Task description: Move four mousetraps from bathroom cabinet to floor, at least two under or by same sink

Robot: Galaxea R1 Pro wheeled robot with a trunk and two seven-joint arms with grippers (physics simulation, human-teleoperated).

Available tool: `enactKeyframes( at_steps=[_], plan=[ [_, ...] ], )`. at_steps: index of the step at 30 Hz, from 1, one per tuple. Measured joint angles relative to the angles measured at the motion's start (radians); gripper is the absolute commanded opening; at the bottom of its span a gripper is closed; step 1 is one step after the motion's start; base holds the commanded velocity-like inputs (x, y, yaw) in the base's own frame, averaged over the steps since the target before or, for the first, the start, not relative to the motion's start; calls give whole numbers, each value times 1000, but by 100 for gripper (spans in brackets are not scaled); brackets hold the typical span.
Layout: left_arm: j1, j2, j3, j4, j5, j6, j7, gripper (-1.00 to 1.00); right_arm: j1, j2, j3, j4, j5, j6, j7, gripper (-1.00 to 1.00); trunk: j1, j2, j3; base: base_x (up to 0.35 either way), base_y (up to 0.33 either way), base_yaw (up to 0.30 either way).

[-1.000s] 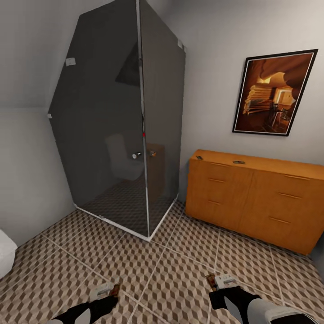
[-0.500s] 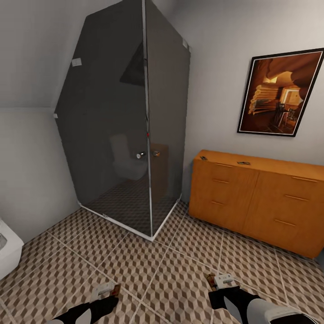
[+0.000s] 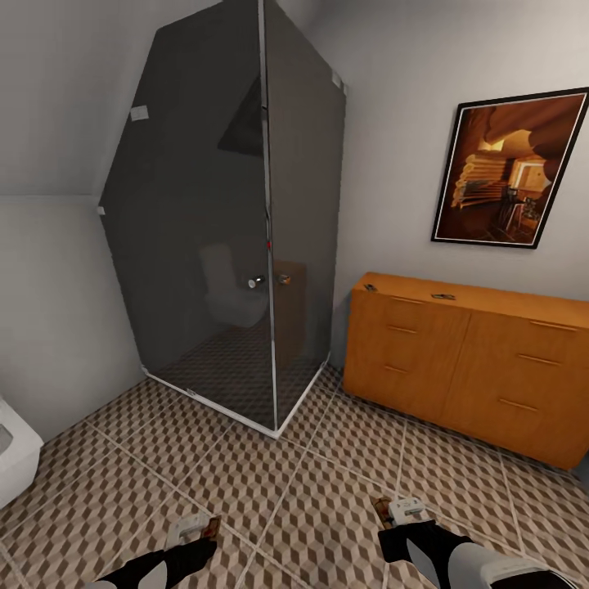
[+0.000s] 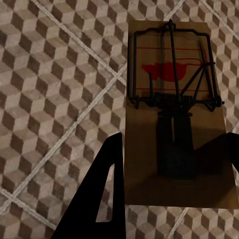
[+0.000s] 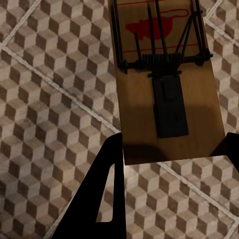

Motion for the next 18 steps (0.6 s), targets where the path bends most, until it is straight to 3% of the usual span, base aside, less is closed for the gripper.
enactKeyframes(
  at_steps=[5, 18],
  plan=[
    [0, 0, 0, 0, 0, 0, 0, -100, 0, 0, 0, 0, 0, -1, 0, -100, 0, 0, 0, 0, 0, 122],
    [0, -1, 0, 0, 0, 0, 0, -100, 13, 7, 0, 0, 0, 0, -1, -100, 0, 0, 0, 0, 0, 286]
  ],
)
